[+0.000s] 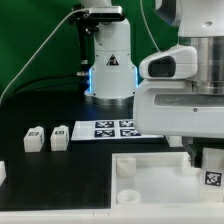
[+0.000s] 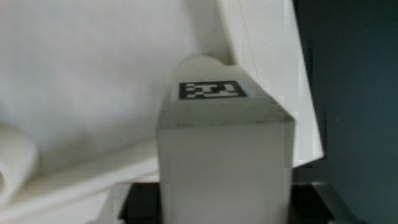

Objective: Assemble one leg

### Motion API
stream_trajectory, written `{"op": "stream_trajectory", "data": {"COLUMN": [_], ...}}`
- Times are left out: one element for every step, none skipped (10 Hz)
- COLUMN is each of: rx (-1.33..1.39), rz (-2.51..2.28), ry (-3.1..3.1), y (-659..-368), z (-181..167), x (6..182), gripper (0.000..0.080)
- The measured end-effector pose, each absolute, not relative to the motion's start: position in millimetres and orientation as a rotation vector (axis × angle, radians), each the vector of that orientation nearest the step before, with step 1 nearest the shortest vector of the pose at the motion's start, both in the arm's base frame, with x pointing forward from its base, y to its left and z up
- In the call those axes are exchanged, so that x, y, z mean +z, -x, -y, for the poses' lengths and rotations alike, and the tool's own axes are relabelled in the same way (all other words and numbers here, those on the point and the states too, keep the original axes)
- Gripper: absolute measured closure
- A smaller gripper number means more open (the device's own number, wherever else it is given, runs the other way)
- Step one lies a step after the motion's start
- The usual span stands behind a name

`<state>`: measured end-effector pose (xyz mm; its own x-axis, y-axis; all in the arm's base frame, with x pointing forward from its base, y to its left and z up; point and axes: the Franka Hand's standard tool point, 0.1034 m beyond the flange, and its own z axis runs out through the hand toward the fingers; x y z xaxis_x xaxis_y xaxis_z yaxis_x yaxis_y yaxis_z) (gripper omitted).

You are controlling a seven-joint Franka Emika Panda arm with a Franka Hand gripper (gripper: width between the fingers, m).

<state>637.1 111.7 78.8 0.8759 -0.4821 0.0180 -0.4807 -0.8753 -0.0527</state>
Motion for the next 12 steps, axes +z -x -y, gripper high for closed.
{"op": "stream_trajectory", "data": {"rx": [-0.042, -0.024, 0.005, 0.036, 0.05, 0.062, 0.068, 0.084, 0.104, 0.121, 0.127, 0.118], "rz": [-1.078, -1.298, -1.533, -1.652, -1.739, -1.844, -1.919, -2.072, -2.242, -2.412, -2.509, -2.544], "ry": [2.9, 2.79, 2.644, 2.535, 2.503, 2.427, 2.37, 2.234, 2.045, 1.805, 1.646, 1.583], "y": [-636, -635, -633, -631, -631, -630, -630, -629, -627, -624, -623, -623], "z": [-109, -106, -103, -98, -100, -102, -102, -101, -100, -101, -102, -103], "x": [78.8, 78.7, 78.5, 78.2, 78.6, 78.4, 78.4, 78.4, 78.2, 77.7, 77.8, 78.0], "gripper": [0.0509, 0.0508, 0.0508, 0.0507, 0.0507, 0.0507, 0.0507, 0.0507, 0.0506, 0.0506, 0.0506, 0.0501]}}
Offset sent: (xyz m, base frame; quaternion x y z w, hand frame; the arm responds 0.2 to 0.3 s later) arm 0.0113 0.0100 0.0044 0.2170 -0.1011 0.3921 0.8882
